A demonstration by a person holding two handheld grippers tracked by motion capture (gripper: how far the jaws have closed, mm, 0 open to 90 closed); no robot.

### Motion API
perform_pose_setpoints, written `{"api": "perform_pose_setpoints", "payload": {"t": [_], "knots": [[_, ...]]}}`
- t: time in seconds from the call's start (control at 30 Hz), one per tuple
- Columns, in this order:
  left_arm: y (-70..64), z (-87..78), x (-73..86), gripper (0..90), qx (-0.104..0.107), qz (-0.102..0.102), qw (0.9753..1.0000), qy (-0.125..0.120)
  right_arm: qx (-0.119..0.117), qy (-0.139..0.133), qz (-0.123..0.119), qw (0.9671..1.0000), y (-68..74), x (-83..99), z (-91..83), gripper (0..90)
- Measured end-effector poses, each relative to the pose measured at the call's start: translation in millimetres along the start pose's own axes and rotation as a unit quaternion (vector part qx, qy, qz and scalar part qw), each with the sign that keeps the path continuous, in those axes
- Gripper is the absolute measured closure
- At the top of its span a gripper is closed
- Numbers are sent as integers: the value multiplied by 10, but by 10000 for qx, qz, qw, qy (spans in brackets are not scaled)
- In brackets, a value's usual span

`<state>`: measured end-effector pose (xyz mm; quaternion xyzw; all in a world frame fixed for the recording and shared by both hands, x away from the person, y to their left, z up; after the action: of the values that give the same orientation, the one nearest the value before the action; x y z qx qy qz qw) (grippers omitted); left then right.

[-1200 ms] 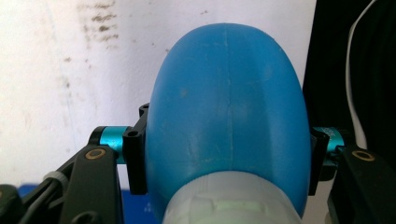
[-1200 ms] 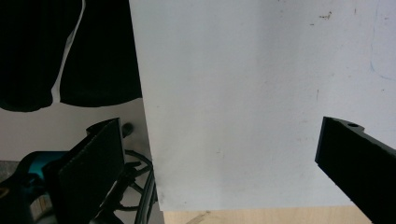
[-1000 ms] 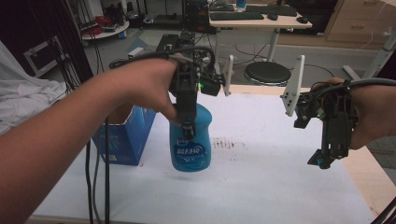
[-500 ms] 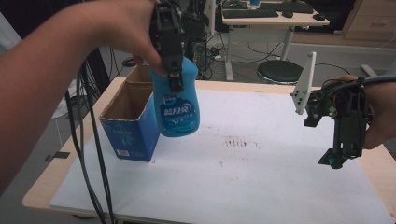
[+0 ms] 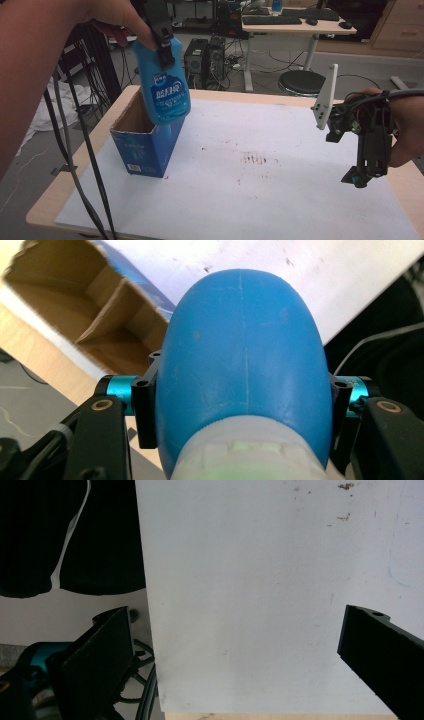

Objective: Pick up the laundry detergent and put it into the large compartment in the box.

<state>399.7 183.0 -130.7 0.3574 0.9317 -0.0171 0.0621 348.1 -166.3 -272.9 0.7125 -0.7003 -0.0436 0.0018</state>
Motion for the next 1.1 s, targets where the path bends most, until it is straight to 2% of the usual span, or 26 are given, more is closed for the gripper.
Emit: {"api": "perform_pose_setpoints", "payload": {"t": [0.13,0.23,0.3,0.33,0.4,0.47,0.53,0.6,0.63,0.77,0.83,0.9,0.97,1.1], "knots": [[167,-36,79,380,-55,-386,9992,-23,-9,-12,-26,10000,-14,-3,1,6],[268,-44,133,381,-123,-770,9970,15,-10,-25,-45,10000,-18,-8,2,6],[331,-44,159,380,-156,-929,9955,47,-3,-21,-41,10000,-21,-10,1,6],[331,-44,159,380,-156,-929,9955,47,-3,-21,-41,10000,-21,-10,1,6],[429,-29,205,380,-174,-1317,9911,65,-2,-13,-44,10000,-20,-15,0,6],[483,-19,232,380,-196,-1483,9887,74,0,-23,-38,10000,-18,-19,-1,6],[521,-6,252,381,-238,-1720,9848,62,4,-32,-50,10000,-20,-20,-4,6],[555,16,267,381,-270,-1845,9824,53,12,-26,-45,10000,-21,-21,-6,6],[569,32,274,381,-279,-1978,9798,62,13,-23,-34,10000,-19,-22,-6,6],[631,110,288,381,-312,-2206,9748,103,15,-26,-61,10000,-20,-34,-8,6],[652,155,291,381,-336,-2276,9731,131,6,-19,-61,10000,-16,-39,-13,6],[669,205,293,381,-341,-2293,9726,160,10,-20,-68,10000,-16,-42,-16,6],[684,253,295,381,-331,-2360,9710,198,11,-22,-60,10000,-16,-42,-16,6],[706,365,297,381,-326,-2344,9712,271,10,-10,-55,10000,-24,-40,-11,6]]}}
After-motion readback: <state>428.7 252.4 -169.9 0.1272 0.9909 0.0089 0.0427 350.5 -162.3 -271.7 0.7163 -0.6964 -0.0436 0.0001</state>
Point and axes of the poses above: each handheld gripper's, and its own axes: z roughly forward along the jaws, x roughly out of its underside, y roughly to its left, the point moved 3 cm from there along z, roughly forward along the jaws, and after that the axes turned 2 degrees about -x, right-handed, at the moved point
